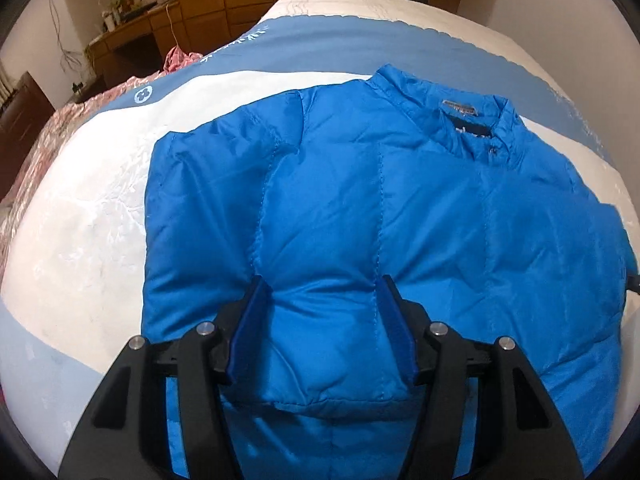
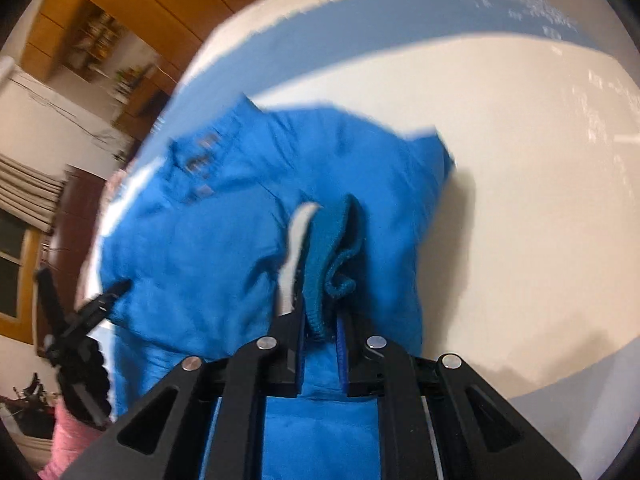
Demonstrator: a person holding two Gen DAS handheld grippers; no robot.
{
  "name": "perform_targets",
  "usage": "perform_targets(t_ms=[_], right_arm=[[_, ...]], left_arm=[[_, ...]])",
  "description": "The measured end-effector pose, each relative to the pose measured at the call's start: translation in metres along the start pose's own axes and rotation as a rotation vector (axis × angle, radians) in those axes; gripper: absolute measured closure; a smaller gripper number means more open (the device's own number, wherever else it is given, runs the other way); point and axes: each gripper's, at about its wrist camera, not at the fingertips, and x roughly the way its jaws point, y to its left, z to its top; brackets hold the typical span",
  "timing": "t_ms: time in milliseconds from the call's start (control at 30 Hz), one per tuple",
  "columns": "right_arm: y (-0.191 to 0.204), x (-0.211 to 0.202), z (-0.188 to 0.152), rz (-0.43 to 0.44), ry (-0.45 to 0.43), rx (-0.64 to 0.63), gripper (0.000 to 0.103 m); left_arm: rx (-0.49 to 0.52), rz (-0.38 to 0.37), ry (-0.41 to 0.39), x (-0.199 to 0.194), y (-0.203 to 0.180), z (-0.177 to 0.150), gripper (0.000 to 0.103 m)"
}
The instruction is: Fold large clothes
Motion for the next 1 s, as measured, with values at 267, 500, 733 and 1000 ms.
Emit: perform_targets(t_ms=[267, 500, 733, 1000], right_arm=[[0.013, -0.033, 0.003, -0.102, -0.100, -0.019, 0.080], [0.085, -0.017, 0.040, -0.024, -0.167, -0.125, 0.080], [0.118, 0.060, 0.052, -0.063, -0.123, -0.142, 0.080], [0.106, 0.092, 0.047, -0.067, -0.098, -0.156, 0.087]], left_arm=[[-0.033, -0.041, 0.009, -0.016, 0.008, 0.015, 0.047], [-0.005, -0.023, -0.051, -0.017, -0.019, 0.067, 0.046], [-0.002, -0.018, -0.008, 0.034, -0.033, 0.075, 0.046], [0.039, -0.032, 0.015, 0.057, -0.032, 0.072, 0.044]])
